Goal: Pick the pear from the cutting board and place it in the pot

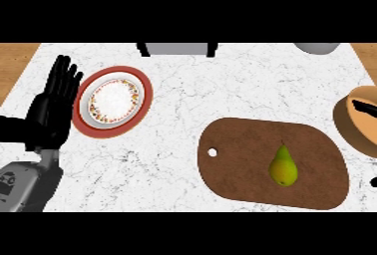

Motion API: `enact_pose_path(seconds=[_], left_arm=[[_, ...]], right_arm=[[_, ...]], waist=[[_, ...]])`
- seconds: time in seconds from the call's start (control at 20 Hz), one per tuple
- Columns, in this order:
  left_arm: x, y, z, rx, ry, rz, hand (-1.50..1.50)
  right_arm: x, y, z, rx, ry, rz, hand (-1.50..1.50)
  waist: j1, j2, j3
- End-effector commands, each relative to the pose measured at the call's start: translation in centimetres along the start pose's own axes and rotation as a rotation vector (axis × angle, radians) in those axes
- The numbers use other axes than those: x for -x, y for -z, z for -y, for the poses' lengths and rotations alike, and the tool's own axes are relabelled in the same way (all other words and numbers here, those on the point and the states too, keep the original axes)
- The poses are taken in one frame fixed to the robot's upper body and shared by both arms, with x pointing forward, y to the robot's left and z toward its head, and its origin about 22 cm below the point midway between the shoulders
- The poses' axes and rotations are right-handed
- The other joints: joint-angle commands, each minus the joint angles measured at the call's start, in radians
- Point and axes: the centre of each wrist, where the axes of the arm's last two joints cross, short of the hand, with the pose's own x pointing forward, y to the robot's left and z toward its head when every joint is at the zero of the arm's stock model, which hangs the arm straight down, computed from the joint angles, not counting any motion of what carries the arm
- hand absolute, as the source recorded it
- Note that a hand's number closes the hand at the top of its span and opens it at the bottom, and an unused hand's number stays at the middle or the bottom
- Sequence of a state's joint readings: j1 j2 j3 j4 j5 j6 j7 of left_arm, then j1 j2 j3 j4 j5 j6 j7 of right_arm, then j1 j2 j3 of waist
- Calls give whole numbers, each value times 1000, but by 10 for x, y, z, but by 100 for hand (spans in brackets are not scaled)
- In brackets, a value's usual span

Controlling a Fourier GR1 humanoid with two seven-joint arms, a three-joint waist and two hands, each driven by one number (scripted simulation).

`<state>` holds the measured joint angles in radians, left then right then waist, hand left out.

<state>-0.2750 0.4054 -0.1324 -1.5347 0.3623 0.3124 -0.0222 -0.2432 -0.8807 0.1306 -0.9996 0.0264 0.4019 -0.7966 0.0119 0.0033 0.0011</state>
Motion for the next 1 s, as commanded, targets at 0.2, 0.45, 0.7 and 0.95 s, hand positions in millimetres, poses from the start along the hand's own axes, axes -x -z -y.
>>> enact_pose_path(seconds=[0.2,0.45,0.7,0.95], left_arm=[[-7,-2,-6,12,-6,-17,0],[-6,3,-4,-3,5,-10,0],[-2,-1,-13,-15,-10,-5,0],[3,18,-7,-5,14,9,0]], right_arm=[[-19,39,-26,-200,-3,-22,-150],[-19,31,-35,-263,14,-89,-150],[-17,55,-58,-304,13,-94,-150],[-17,62,-78,-258,17,-36,-150]], waist=[[-7,-5,-1],[-15,-5,-1],[-8,-4,-1],[-16,-3,-1]])
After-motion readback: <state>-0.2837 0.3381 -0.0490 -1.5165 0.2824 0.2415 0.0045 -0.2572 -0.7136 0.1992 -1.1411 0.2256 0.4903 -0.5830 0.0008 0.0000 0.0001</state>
